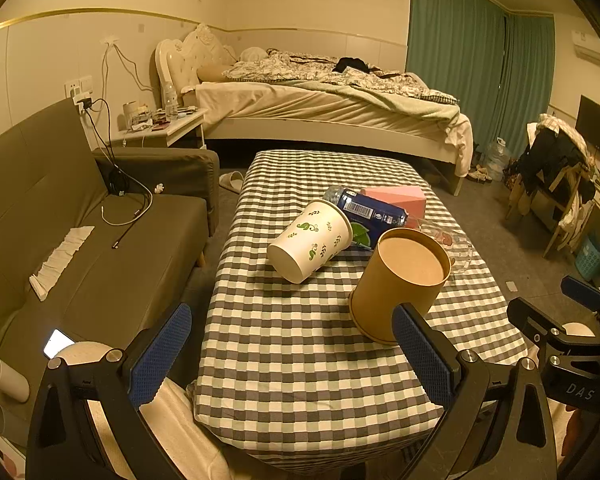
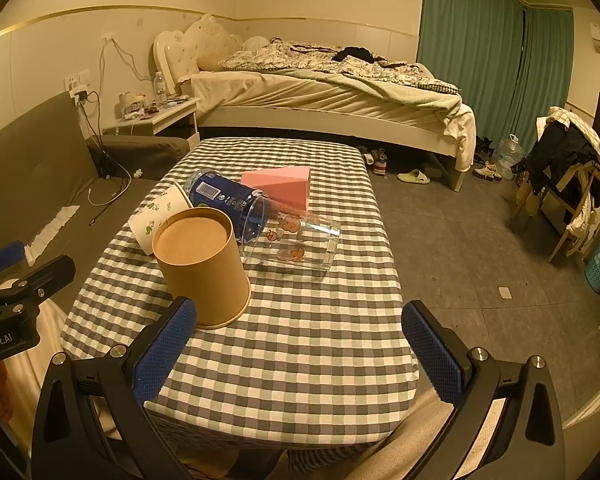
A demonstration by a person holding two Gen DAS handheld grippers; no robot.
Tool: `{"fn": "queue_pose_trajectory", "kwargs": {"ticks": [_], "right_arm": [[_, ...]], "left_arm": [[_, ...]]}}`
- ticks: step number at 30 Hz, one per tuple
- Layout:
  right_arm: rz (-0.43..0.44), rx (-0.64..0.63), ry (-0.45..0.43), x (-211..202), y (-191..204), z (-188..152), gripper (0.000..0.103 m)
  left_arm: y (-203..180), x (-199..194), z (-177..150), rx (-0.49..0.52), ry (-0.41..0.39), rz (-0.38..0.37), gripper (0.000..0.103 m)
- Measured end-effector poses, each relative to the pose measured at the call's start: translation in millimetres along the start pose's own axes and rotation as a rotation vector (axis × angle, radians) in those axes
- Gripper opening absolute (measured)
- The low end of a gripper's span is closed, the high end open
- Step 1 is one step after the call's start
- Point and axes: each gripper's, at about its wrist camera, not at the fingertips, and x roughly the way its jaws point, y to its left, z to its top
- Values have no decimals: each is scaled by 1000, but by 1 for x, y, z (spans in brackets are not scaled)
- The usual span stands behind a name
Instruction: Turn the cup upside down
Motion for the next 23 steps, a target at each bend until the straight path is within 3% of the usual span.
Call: {"fn": "queue_pose_trajectory", "kwargs": {"ticks": [23], "right_arm": [[-3,0,14,6,3,-4,103]], "left_arm": [[2,-3,-2,4,-10,1,103]]}}
